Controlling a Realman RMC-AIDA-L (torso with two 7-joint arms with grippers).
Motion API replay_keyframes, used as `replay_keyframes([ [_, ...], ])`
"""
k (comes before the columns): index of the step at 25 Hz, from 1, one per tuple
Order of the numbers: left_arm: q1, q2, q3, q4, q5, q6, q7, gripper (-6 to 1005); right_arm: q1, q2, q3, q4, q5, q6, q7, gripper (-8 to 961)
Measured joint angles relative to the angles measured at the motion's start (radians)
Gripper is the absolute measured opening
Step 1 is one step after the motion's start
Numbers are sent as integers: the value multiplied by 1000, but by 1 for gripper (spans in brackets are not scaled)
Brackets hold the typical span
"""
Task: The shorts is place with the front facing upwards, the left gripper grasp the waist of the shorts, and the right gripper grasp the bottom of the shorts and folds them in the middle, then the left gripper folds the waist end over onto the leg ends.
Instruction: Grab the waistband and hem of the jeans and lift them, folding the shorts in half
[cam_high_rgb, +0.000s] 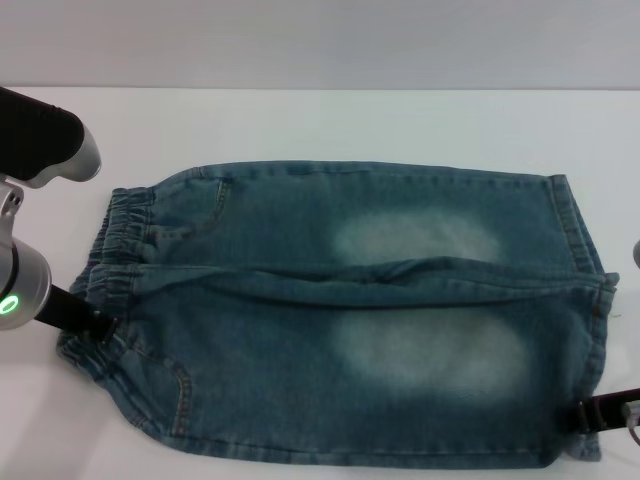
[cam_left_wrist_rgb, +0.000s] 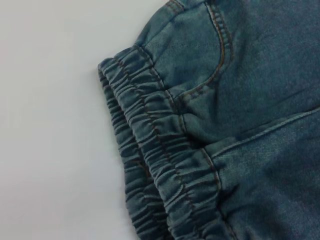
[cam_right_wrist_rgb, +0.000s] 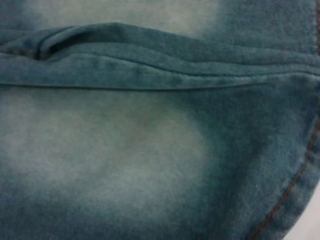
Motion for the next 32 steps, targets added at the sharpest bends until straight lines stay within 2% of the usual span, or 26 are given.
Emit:
replay_keyframes([
  [6,2,0,-1,-2,0,7,1,29,11,1,-15,23,1,-1,-1,190],
  [14,25,0,-9,-45,0,55,0,30,13,1,-17,115,2,-38,-2,3],
  [22,55,1,-25,-74,0,111,-6,30,0,-2,28,222,-7,-82,-9,2],
  [26,78,1,-41,-87,0,161,-9,30,1,-2,46,224,-7,-116,-33,2],
  [31,121,-1,-51,-113,0,256,-13,30,-30,0,66,217,-16,-259,-79,3],
  [32,131,-1,-51,-116,-1,283,-14,30,-52,1,60,209,-32,-347,-100,3],
])
